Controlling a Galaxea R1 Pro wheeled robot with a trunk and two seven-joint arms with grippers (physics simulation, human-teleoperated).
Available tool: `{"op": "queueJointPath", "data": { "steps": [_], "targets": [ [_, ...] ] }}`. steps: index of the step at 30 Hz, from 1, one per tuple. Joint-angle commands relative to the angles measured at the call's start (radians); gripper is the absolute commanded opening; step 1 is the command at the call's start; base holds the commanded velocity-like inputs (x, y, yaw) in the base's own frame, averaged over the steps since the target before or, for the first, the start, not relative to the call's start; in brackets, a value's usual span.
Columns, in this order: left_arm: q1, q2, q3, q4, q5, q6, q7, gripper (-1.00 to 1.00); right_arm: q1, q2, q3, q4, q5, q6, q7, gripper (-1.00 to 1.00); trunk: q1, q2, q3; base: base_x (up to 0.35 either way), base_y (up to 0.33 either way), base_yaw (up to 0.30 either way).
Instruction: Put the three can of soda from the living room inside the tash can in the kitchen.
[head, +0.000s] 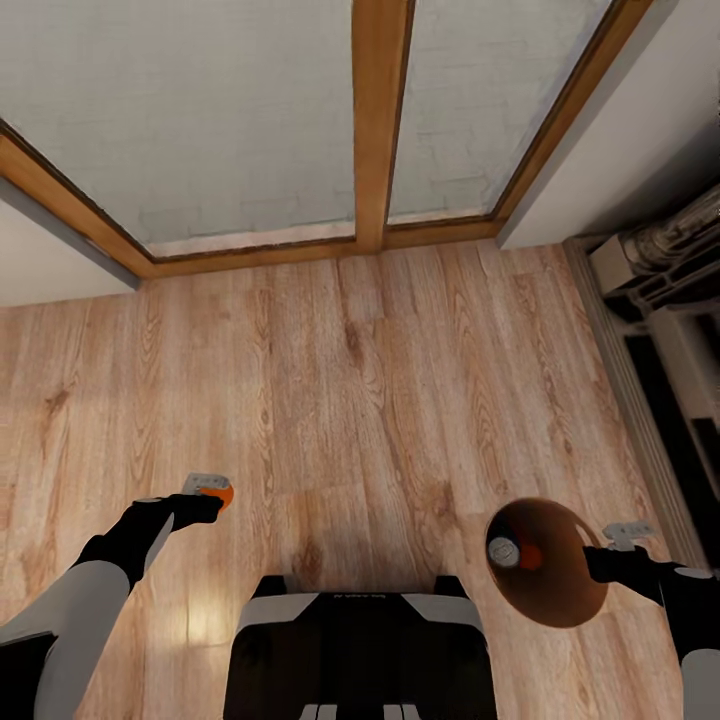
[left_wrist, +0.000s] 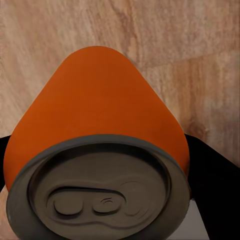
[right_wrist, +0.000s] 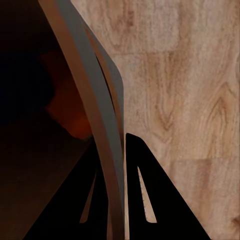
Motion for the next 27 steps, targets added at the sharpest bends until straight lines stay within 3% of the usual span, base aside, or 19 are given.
{"op": "queueJointPath", "data": {
  "steps": [1,6,11,14,20,23,25,27],
  "targets": [
    [0.000,0.000,0.000,0.000,0.000,0.000,0.000,-1.00,-0.003,0.000,0.000,0.001,-0.004,0.005,0.008,-1.00,-0.004,0.007,0.003,0.000,0.000,0.000],
    [0.000,-0.001,0.000,0.001,0.000,-0.001,0.000,-1.00,-0.018,0.003,0.003,0.005,-0.003,0.029,0.007,-1.00,-0.023,0.042,0.019,0.000,0.000,0.000],
    [0.001,-0.002,0.000,0.003,-0.001,-0.005,0.000,-1.00,-0.024,0.007,0.049,0.008,-0.005,0.036,-0.056,-1.00,-0.042,0.077,0.035,0.000,0.000,0.000],
    [0.001,-0.002,0.000,0.031,0.000,-0.014,0.000,-1.00,-0.064,0.008,0.084,0.026,-0.009,0.063,-0.099,-1.00,-0.054,0.098,0.044,0.000,0.000,0.000],
    [0.002,-0.003,0.000,0.049,-0.001,-0.039,0.001,-1.00,-0.136,0.013,0.097,0.122,-0.008,0.114,-0.119,-1.00,-0.077,0.140,0.063,0.000,0.000,0.000],
    [0.002,-0.003,0.000,0.051,-0.001,-0.045,0.001,-1.00,-0.165,0.027,0.099,0.172,-0.007,0.121,-0.138,-1.00,-0.088,0.161,0.072,0.000,0.000,0.000],
    [0.002,-0.005,-0.001,0.052,-0.002,-0.049,0.001,-1.00,-0.187,0.061,0.099,0.229,-0.007,0.125,-0.193,-1.00,-0.096,0.175,0.078,0.000,0.000,0.000],
    [0.002,-0.005,-0.001,0.052,-0.002,-0.050,0.001,-1.00,-0.197,0.074,0.100,0.253,-0.008,0.129,-0.212,-1.00,-0.104,0.189,0.085,0.000,0.000,0.000]
  ]
}}
